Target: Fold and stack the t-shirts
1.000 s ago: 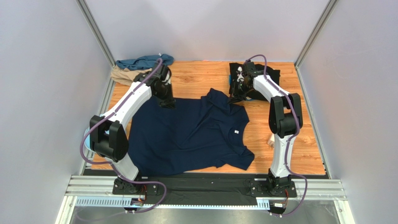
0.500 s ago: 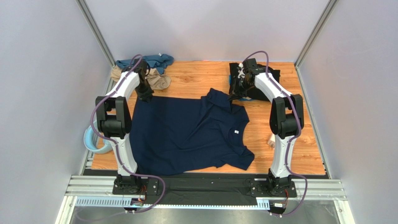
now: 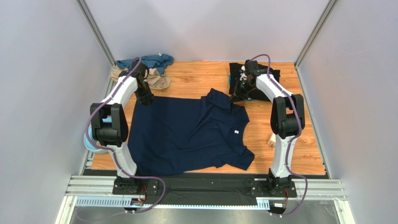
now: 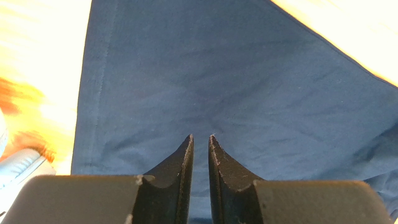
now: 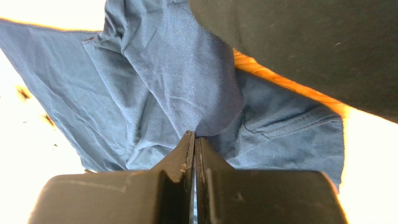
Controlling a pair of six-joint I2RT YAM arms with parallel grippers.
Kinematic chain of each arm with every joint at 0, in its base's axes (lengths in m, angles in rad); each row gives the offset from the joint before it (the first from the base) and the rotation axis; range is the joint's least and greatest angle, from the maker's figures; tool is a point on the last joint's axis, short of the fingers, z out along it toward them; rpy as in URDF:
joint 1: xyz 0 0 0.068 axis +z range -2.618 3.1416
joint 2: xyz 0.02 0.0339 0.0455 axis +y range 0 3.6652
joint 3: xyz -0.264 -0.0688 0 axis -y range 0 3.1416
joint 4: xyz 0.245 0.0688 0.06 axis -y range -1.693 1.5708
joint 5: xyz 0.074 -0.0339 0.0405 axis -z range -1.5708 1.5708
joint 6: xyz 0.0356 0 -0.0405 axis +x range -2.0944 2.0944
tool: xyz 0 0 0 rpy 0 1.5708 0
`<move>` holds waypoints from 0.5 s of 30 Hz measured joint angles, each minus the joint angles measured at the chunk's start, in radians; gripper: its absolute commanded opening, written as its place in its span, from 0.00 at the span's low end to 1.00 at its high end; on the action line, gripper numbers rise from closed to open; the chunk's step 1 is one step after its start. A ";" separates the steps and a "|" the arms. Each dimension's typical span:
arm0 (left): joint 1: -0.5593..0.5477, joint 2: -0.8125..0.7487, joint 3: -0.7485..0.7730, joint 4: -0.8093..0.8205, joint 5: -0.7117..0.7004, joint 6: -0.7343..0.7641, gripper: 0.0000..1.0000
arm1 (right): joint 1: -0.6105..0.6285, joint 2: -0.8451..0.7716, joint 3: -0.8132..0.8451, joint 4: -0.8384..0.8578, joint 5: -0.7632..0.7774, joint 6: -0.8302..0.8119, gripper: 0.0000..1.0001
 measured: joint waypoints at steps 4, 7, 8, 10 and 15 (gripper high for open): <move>0.008 0.000 -0.006 0.012 0.015 0.007 0.25 | -0.007 0.000 0.012 0.001 0.000 0.000 0.00; 0.023 0.004 -0.006 0.013 0.030 0.007 0.25 | -0.011 0.000 0.012 0.000 0.000 0.000 0.00; 0.027 0.006 -0.006 0.013 0.033 0.007 0.26 | -0.014 0.000 0.012 0.001 0.000 0.000 0.00; 0.033 0.007 -0.006 0.013 0.037 0.009 0.27 | -0.017 0.000 0.011 0.002 0.000 0.000 0.00; 0.035 0.008 -0.006 0.014 0.041 0.014 0.29 | -0.023 -0.002 -0.013 0.001 0.000 -0.001 0.00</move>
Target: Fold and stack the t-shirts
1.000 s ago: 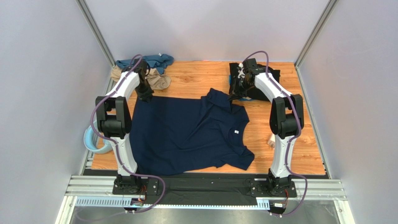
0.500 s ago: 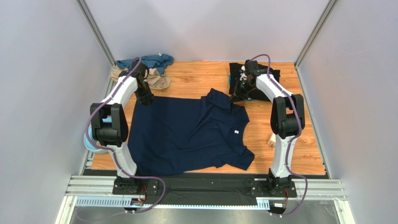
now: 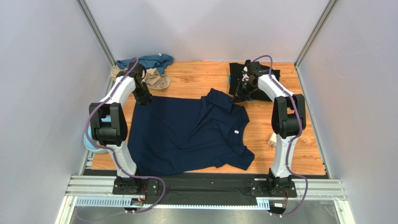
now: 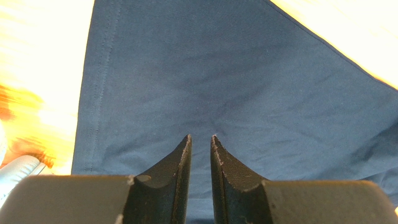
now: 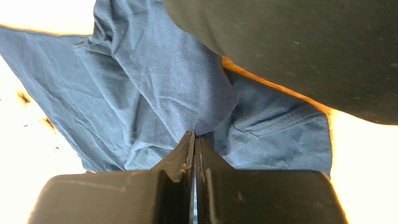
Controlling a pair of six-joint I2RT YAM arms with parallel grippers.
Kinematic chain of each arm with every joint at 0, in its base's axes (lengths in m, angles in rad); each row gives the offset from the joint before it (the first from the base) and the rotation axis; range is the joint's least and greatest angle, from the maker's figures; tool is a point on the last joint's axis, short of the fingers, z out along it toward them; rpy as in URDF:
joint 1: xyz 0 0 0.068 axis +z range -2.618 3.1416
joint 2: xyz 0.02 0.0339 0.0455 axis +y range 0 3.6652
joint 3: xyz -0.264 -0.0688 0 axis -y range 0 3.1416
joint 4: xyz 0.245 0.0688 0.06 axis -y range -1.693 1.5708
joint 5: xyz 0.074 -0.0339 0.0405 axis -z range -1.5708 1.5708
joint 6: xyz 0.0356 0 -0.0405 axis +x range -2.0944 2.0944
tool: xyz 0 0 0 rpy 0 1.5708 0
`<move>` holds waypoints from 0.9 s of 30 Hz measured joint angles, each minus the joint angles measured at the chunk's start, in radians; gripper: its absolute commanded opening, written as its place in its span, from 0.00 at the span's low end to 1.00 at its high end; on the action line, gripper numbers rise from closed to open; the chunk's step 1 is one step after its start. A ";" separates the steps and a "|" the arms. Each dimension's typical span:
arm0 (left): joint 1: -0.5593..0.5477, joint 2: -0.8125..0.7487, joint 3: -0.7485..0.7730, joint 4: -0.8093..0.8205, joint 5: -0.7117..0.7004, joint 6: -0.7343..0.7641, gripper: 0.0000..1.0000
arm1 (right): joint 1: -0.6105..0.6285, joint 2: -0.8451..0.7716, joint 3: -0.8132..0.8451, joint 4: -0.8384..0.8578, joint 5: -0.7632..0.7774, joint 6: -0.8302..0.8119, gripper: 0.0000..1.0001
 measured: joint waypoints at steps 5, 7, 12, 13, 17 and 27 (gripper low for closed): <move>-0.001 0.000 0.000 0.002 0.008 0.013 0.30 | -0.003 -0.001 -0.004 0.000 0.000 0.000 0.00; 0.000 0.000 0.000 0.002 0.008 0.018 0.30 | -0.003 -0.001 -0.003 -0.001 0.000 0.000 0.00; 0.016 0.009 0.000 0.003 0.008 0.034 0.31 | -0.003 -0.001 0.032 -0.021 0.000 -0.005 0.00; 0.027 0.014 0.000 0.005 0.008 0.037 0.31 | -0.003 -0.001 0.043 -0.026 0.000 -0.008 0.00; 0.074 0.043 0.009 0.008 0.018 0.040 0.31 | -0.003 -0.001 0.072 -0.029 0.000 -0.019 0.00; 0.107 0.217 0.222 -0.014 0.015 0.067 0.34 | -0.003 -0.001 0.073 -0.039 -0.028 -0.024 0.00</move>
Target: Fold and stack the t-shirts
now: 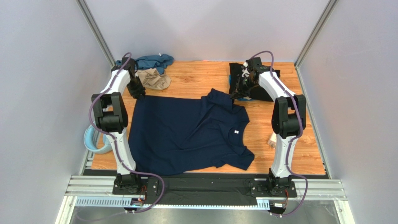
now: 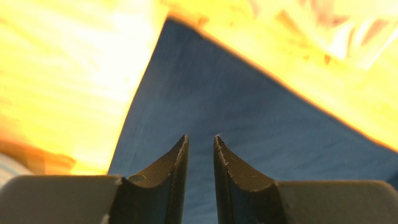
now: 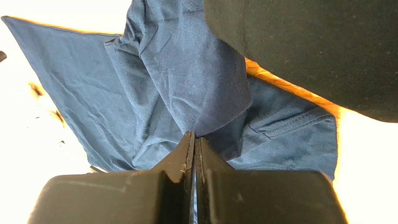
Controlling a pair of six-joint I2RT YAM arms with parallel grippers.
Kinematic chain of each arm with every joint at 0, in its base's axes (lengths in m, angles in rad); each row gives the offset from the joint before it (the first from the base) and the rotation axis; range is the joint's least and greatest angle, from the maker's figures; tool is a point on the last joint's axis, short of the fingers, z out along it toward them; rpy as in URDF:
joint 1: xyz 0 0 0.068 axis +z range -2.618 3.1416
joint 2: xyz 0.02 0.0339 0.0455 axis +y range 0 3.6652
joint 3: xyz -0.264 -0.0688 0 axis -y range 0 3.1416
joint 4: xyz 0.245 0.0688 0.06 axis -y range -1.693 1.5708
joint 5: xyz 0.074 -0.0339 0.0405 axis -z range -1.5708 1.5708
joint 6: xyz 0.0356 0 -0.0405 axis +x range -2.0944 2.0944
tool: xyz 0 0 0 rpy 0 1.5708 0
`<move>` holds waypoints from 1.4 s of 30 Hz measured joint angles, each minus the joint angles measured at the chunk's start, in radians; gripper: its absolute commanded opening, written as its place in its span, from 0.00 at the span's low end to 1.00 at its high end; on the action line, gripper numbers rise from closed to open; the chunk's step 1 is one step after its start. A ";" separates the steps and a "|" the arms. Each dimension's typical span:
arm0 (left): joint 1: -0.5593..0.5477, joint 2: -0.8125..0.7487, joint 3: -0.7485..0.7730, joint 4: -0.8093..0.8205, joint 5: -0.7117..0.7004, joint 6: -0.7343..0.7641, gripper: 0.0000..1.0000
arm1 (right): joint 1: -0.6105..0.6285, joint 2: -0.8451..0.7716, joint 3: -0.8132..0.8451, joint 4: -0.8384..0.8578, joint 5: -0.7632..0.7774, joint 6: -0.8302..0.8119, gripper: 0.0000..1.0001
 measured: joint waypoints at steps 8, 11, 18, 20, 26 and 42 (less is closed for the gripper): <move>0.025 0.171 0.184 -0.030 0.000 0.007 0.40 | 0.000 -0.001 0.000 -0.016 -0.016 -0.003 0.00; 0.038 0.205 0.214 -0.047 0.000 0.007 0.40 | -0.002 -0.002 0.000 -0.020 -0.017 -0.003 0.00; 0.059 0.233 0.258 -0.068 -0.004 0.008 0.40 | -0.024 -0.010 0.000 -0.022 -0.024 -0.002 0.00; 0.061 0.233 0.260 -0.068 -0.005 0.007 0.40 | -0.028 -0.011 0.000 -0.022 -0.025 -0.002 0.00; 0.061 0.233 0.260 -0.053 0.000 0.006 0.40 | -0.032 -0.012 0.000 -0.022 -0.033 -0.002 0.00; 0.061 0.299 0.327 -0.051 0.000 0.008 0.40 | -0.032 -0.016 0.000 -0.036 -0.042 -0.002 0.00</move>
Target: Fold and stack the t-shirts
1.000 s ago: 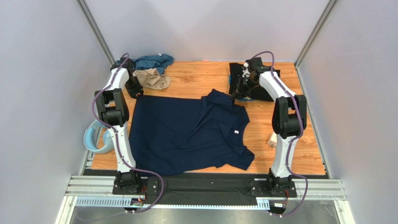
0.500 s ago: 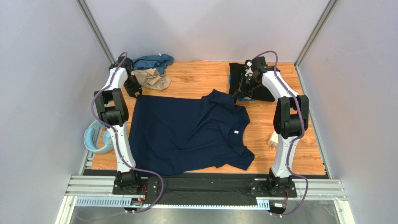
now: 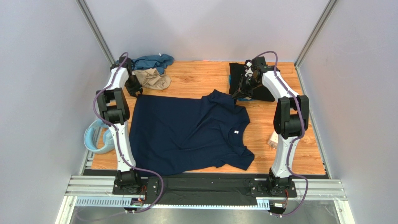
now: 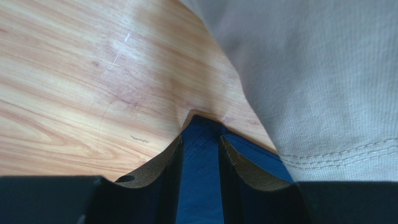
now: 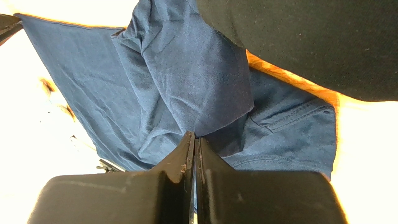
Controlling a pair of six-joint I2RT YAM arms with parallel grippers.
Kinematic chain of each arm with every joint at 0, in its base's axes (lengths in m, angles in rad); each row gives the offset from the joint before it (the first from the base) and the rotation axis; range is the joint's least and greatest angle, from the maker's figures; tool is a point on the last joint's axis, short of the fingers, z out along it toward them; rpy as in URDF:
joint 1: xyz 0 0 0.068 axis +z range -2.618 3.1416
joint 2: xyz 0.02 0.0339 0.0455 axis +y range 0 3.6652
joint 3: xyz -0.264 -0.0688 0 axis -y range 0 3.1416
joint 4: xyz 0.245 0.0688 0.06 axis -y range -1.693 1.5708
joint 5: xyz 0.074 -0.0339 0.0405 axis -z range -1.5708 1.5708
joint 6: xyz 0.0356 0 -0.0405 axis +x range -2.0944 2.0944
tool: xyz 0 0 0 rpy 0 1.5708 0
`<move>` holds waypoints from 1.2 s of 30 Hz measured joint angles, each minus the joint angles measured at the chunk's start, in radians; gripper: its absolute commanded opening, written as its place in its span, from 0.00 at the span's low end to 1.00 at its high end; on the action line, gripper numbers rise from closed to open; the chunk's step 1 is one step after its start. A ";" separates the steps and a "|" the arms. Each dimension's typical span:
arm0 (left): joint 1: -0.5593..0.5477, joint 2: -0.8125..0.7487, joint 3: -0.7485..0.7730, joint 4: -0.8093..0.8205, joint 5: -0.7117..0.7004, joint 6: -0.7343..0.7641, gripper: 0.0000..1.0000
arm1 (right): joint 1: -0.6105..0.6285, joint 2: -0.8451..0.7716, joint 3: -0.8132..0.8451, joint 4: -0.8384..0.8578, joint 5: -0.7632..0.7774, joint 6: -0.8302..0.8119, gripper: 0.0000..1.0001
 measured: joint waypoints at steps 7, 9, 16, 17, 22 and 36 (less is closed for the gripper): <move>0.000 0.016 0.023 -0.010 0.000 0.002 0.40 | 0.000 0.000 0.018 -0.011 -0.001 0.003 0.00; 0.000 0.018 0.026 -0.014 0.000 0.005 0.40 | 0.000 0.000 0.024 -0.012 -0.002 0.005 0.00; -0.005 0.018 0.024 -0.040 -0.039 0.033 0.29 | 0.000 0.000 0.035 -0.015 -0.009 0.015 0.00; -0.008 0.015 0.018 -0.041 -0.054 0.040 0.26 | 0.000 0.000 0.035 -0.016 -0.011 0.018 0.00; -0.018 -0.001 -0.012 -0.051 -0.104 0.070 0.04 | 0.000 0.000 0.036 -0.015 -0.025 0.027 0.00; -0.019 -0.011 -0.025 -0.041 -0.103 0.078 0.00 | -0.014 -0.007 0.036 -0.015 -0.013 0.027 0.00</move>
